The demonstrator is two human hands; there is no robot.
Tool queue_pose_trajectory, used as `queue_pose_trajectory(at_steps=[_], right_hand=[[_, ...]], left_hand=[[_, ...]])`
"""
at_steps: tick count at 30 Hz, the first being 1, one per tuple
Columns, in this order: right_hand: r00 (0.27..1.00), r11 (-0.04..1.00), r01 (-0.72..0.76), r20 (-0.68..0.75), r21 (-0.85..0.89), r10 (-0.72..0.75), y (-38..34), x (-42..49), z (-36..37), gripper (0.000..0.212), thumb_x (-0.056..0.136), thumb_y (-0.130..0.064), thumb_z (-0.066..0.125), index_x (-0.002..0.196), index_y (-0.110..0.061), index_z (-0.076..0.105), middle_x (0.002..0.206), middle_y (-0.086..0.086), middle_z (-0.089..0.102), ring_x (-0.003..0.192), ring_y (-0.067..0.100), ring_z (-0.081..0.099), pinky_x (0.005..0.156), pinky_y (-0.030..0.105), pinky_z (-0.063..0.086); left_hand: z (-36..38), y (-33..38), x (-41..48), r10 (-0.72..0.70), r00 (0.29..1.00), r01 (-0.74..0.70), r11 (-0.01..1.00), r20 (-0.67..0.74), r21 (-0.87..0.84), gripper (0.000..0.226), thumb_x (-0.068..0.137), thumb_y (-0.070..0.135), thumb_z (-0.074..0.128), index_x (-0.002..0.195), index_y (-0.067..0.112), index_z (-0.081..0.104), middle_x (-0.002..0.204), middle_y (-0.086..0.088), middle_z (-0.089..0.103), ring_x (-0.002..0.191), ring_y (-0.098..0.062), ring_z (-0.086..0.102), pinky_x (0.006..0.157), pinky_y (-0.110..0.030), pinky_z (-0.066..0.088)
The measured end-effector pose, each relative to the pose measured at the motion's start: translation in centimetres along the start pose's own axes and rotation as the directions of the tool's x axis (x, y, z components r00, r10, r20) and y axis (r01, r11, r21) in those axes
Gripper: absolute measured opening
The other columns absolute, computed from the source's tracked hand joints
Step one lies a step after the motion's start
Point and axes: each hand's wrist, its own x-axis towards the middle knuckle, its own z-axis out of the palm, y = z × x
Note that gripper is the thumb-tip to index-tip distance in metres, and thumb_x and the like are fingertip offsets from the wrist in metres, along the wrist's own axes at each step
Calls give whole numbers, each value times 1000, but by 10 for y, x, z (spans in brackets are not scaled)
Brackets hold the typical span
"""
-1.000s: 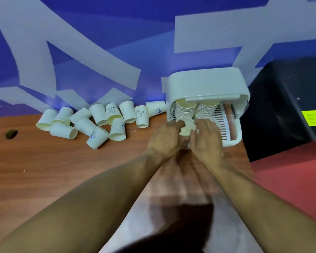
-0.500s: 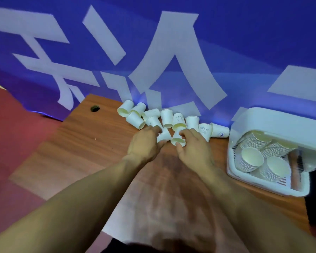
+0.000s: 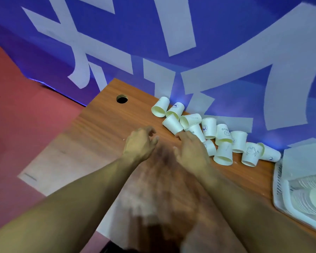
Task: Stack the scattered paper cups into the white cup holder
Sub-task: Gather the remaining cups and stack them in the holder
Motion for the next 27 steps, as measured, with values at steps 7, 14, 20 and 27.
queue_pose_trajectory(at_steps=[7,14,20,27], right_hand=[[990,991,-88,97,-102,98,-14,62,27,40,86,-27,58,125,-18,53,123,3,53,109,26,51,86,39,49],[968,961,-28,233,-274,95,-9,108,47,45,83,-18,56,127,-17,49,134,0,41,106,26,45,65,33,41],[946,920,118,324,-373,10,1,142,63,41,88,-28,59,127,-21,48,143,-2,33,103,26,46,65,30,39],[916,901,153,400,-405,25,6,169,71,46,91,-21,55,132,-16,35,118,6,49,95,29,51,62,36,39]], left_hand=[[3,-15,75,28,991,13,949,128,-314,19,89,34,59,106,31,69,99,14,69,92,-6,63,82,-24,47],[32,-18,133,-17,962,175,804,272,-569,28,80,42,63,107,45,66,97,10,70,94,-10,65,93,-37,52],[47,-20,173,-80,936,284,747,342,-601,45,85,49,61,129,46,52,138,3,50,120,-17,54,106,-38,42],[60,-25,189,-184,944,316,746,274,-586,32,84,51,61,111,35,66,116,7,66,102,-12,63,96,-36,50]])
